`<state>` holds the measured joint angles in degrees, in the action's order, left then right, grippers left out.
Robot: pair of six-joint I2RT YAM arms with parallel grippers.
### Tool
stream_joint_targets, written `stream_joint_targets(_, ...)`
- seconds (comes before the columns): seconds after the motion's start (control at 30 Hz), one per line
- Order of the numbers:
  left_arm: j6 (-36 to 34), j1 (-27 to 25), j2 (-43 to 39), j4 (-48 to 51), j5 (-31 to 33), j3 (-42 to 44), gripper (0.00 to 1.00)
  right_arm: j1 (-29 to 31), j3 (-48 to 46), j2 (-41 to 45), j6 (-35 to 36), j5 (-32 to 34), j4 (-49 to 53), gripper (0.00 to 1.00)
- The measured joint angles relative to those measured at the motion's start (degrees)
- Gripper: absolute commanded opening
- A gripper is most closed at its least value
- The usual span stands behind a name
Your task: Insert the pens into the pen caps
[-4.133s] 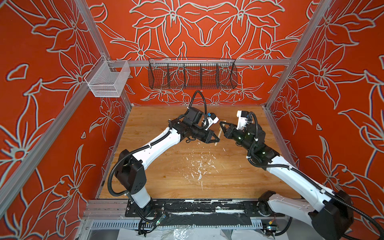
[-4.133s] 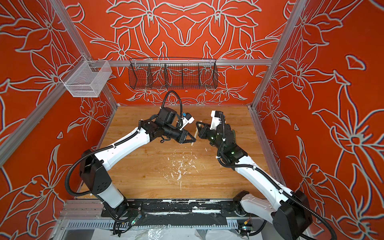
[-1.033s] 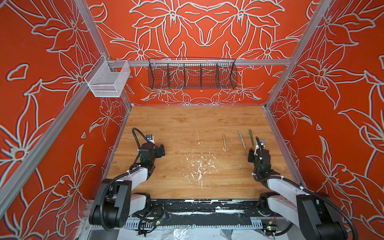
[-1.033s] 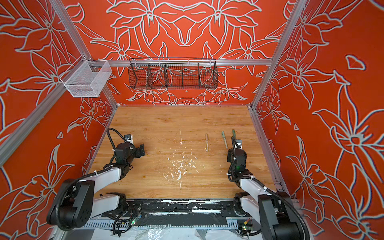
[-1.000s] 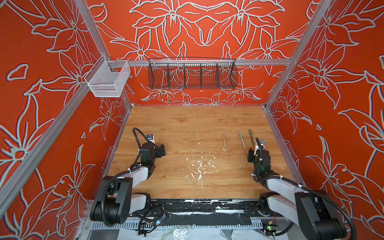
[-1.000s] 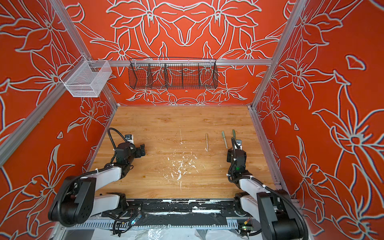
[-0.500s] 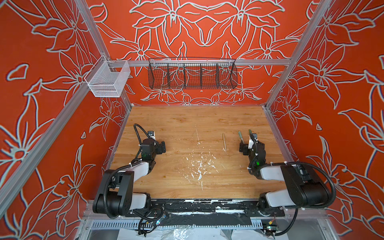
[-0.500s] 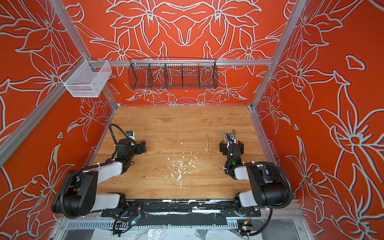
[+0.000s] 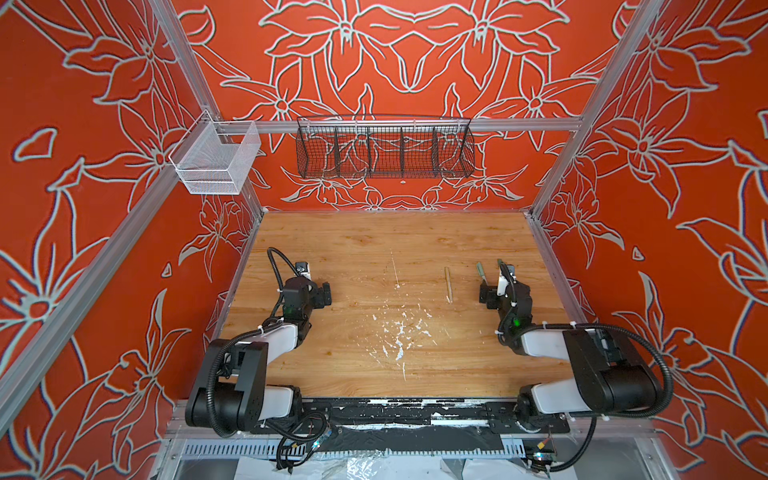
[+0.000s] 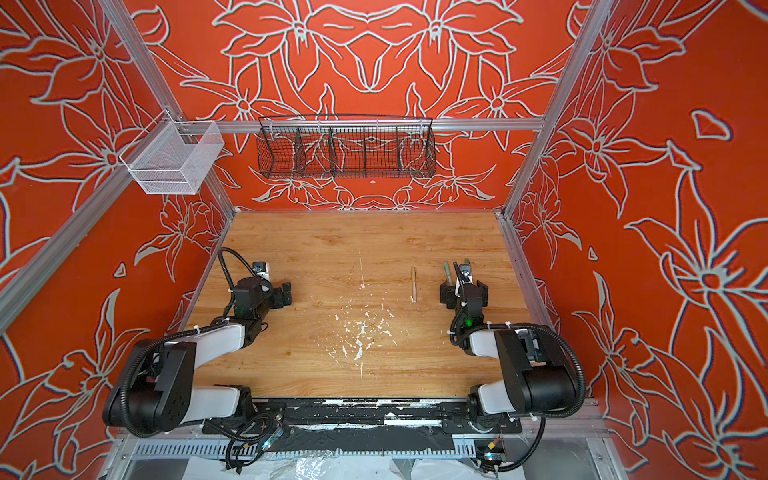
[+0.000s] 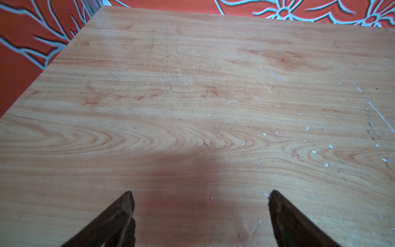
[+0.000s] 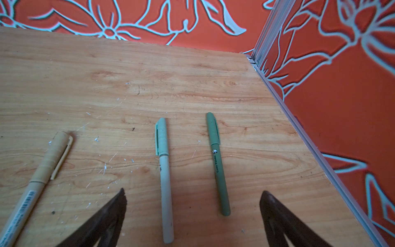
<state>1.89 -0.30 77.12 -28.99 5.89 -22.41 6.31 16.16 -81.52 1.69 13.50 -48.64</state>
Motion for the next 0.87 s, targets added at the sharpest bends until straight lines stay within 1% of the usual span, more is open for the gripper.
stream_joint_targets(0.07,0.0,0.0,0.0,0.0,0.0,0.0,0.97,-0.1,0.1,0.0,-0.1,-0.2,0.2,0.98)
stream_joint_targets(0.1,0.0,0.0,0.0,0.0,0.0,0.0,0.97,-0.4,0.2,0.0,-0.2,-0.6,0.5,0.74)
stream_joint_targets(0.13,0.0,0.0,0.0,0.0,0.0,0.0,0.92,-0.8,0.4,0.0,-0.2,-1.0,0.8,0.18)
stream_joint_targets(0.17,0.1,0.0,0.0,0.0,0.0,0.0,0.50,-1.0,0.6,0.0,-0.4,-1.2,1.1,0.00)
stream_joint_targets(0.2,0.0,0.0,0.0,0.0,-0.1,0.0,0.00,-1.2,0.8,0.0,-0.5,-1.4,1.2,0.00)
stream_joint_targets(0.23,0.0,0.0,0.0,0.0,-0.1,0.0,0.00,-1.3,0.8,0.0,-0.6,-1.6,1.3,0.00)
stream_joint_targets(0.27,0.0,0.1,0.0,0.0,-0.1,0.0,0.20,-1.4,0.8,0.0,-0.6,-1.7,1.3,0.23)
stream_joint_targets(0.3,-0.2,0.1,0.0,0.0,-0.2,0.0,0.71,-1.4,0.8,0.0,-0.8,-1.9,1.5,0.84)
stream_joint_targets(0.33,-0.3,0.1,0.0,0.0,-0.2,0.0,0.97,-1.4,0.8,0.0,-0.9,-2.0,1.6,0.97)
stream_joint_targets(0.87,-0.4,0.3,0.0,0.2,-0.4,0.0,0.97,-1.4,0.8,0.0,-0.7,-2.1,1.9,0.97)
